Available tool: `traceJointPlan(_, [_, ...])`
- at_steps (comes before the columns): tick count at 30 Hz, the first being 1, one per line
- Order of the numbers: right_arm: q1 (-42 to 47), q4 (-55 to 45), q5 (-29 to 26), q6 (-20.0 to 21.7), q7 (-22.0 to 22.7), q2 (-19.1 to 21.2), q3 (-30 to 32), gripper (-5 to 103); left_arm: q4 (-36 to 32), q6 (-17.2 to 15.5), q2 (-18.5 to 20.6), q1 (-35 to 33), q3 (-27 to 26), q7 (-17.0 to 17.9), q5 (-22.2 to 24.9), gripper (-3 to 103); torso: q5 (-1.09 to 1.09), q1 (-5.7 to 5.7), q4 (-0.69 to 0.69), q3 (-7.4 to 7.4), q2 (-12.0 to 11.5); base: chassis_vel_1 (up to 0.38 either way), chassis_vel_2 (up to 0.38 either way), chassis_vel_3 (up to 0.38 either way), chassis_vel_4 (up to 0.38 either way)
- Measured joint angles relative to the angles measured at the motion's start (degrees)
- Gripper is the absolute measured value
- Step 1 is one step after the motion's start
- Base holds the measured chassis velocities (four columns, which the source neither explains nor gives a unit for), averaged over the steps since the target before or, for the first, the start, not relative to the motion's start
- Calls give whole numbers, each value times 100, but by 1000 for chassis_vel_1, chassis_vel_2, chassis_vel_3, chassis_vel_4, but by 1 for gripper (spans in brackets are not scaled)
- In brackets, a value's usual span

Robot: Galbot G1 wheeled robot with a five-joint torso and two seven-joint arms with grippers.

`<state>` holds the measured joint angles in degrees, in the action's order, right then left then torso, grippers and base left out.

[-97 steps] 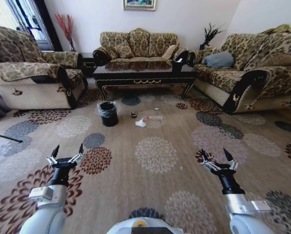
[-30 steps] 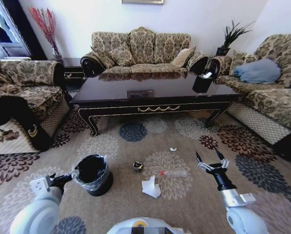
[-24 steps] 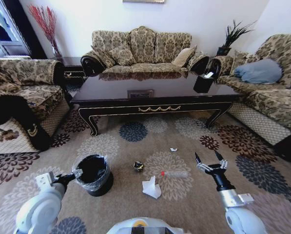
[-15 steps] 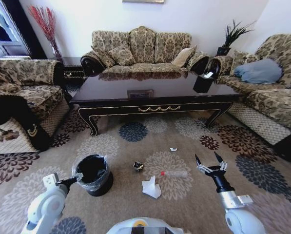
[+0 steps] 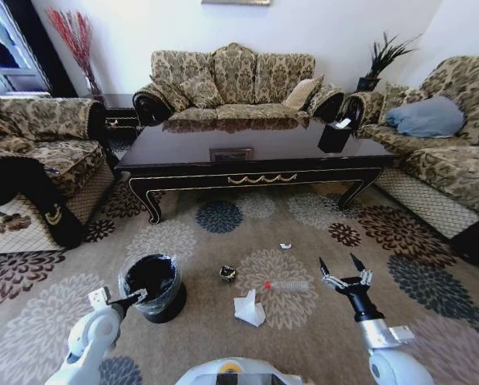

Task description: Move to the front of the table and pick up the trash from the floor, then place it into the trash bin.

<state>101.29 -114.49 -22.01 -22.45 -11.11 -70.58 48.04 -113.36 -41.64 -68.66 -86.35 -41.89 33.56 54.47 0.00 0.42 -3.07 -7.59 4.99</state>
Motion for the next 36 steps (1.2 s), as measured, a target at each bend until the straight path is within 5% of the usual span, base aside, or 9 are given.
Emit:
traceJointPlan(5, [11, 24, 16, -2, 0, -1, 6, 100, 155, 92, -18, 56, 40, -50, -111, 92, 0, 0, 0, 0, 0, 0, 0, 0, 0])
traceJointPlan(6, [15, 29, 29, -5, 0, -8, 6, 100, 216, 132, -22, 83, 60, -105, -156, 81, 0, 0, -1, 0, 0, 0, 0, 0, 0])
traceJointPlan(8, [16, 30, 34, -6, -1, -10, 5, 100, 236, 144, -22, 91, 67, -118, -170, 81, 0, 0, -1, 0, 0, 0, 0, 0, 0])
traceJointPlan(12, [19, 48, 42, -16, -3, -17, 2, 100, 284, 199, -23, 102, 87, -202, -267, 59, 1, 0, 0, 0, 0, 0, 0, 0, 0])
traceJointPlan(14, [19, 61, 46, -22, -3, -17, 2, 100, 284, 204, -25, 100, 88, -211, -285, 59, 0, 0, -1, 0, 0, 0, 0, 0, 0])
traceJointPlan(19, [-31, 166, 96, -52, -3, -12, -45, 100, 297, 233, -35, 82, 82, -214, -350, 32, 2, 0, 1, 0, 0, 0, 0, 0, 0])
traceJointPlan(21, [-41, 179, 107, -55, -3, -12, -54, 100, 300, 233, -35, 78, 74, -214, -354, 32, 1, 0, 1, 0, 0, 0, 0, 0, 0])
traceJointPlan(27, [-115, 259, 131, -99, 4, -1, -139, 100, 284, 230, -15, 32, -29, -211, -362, 6, -2, 0, 0, 0, 0, 0, 0, 0, 0])
traceJointPlan(36, [-348, 503, 432, -341, -62, 208, -513, 100, -383, 232, 28, -237, -521, -232, -277, 2, -1, 0, -2, -1, 0, 0, 0, 0, 0])
